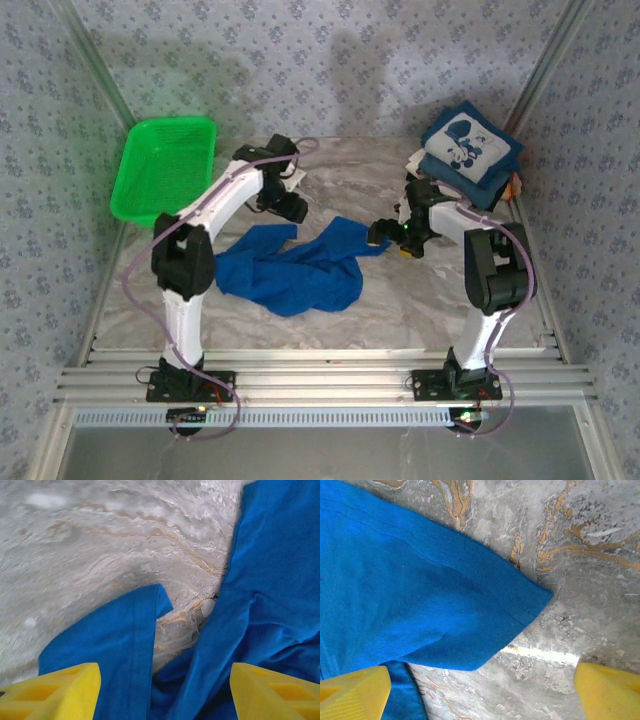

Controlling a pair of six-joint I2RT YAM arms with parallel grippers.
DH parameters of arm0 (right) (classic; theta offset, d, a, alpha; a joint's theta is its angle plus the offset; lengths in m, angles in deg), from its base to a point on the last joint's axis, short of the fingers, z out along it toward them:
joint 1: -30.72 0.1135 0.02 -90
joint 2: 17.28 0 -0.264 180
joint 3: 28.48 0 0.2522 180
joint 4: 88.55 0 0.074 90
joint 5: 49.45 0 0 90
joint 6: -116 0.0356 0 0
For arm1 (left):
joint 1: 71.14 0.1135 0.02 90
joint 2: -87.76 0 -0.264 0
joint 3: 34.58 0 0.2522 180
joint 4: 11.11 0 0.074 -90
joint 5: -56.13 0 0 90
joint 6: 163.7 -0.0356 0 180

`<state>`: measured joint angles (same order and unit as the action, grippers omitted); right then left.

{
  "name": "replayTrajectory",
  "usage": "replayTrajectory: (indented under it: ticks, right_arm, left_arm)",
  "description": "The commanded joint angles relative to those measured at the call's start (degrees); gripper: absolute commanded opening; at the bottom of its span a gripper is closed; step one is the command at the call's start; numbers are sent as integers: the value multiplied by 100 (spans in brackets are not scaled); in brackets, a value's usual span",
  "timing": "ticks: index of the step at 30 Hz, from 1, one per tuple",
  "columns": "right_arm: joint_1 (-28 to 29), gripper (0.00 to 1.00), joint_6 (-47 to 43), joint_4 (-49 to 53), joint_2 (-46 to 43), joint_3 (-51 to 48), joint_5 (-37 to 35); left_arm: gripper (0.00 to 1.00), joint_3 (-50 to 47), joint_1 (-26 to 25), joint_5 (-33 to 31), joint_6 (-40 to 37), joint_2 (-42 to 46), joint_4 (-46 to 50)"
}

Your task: Fold and stack the t-shirts

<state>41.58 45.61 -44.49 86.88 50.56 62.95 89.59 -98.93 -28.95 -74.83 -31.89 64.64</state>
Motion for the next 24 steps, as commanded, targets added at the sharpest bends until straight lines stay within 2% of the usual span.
replayTrajectory:
  ticks: [1, 6, 19, 22, 24]
  right_arm:
    - [-42, 97, -96, 142, -199, -163, 98]
    - [-84, 97, -128, 241, -307, -230, 107]
    - [-192, 97, -178, 388, -450, -217, 86]
    - [-205, 97, -187, 384, -480, -242, 73]
    - [-209, 97, -173, 386, -488, -240, 64]
  left_arm:
    - [68, 662, 1, -21, -834, -421, 512]
    - [65, 965, -2, -176, -1019, -1084, 595]
    - [59, 999, 74, -513, -917, -1759, 367]
    - [51, 874, 130, -585, -857, -1801, 313]
    - [36, 820, 175, -522, -830, -1788, 327]
